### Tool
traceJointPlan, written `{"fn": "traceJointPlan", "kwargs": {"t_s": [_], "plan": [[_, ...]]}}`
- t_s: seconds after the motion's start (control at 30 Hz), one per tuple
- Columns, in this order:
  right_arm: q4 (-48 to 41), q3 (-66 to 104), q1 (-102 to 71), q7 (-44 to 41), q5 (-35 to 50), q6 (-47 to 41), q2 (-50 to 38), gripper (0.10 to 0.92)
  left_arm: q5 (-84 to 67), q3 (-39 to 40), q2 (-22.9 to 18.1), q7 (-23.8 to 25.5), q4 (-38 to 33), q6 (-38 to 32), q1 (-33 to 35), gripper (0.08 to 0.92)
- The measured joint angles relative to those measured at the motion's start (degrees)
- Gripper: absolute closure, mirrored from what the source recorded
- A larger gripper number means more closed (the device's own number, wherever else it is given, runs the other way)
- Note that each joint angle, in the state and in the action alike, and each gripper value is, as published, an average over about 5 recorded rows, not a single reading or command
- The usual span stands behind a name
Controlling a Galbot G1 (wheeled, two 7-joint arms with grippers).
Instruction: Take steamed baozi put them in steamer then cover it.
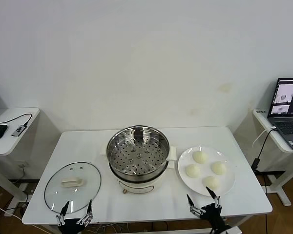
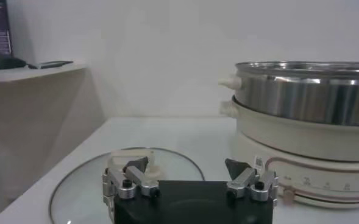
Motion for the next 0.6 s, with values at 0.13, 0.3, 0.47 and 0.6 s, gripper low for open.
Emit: {"fn": "traceJointPlan", "kwargs": {"t_s": [0.13, 0.3, 0.47, 0.6], "plan": [[-0.62, 1.33, 2.89, -1.91, -4.93, -1.32, -4.0, 0.203, 0.51, -0.44, 0.54, 0.04, 0.01, 0.77, -0.69, 0.177], [-2.62, 1.32, 8.97, -7.06, -11.71, -3.79, -11.64, 0.203, 1.75, -0.8, 1.26, -0.17, -0.24, 2.28, -1.91, 0.177], [-6.48, -3.3, 18.2, -13.72, -16.04, -5.32, -19.68, 0.203, 3.46, -0.98, 1.45, -0.37, -0.65, 4.43, -3.11, 0.177], [-10.9, -10.89, 28.46, -19.57, -17.68, -5.84, -25.04, 0.203, 4.42, -1.44, 1.33, -0.54, -0.68, 5.58, -3.7, 0.177]]}}
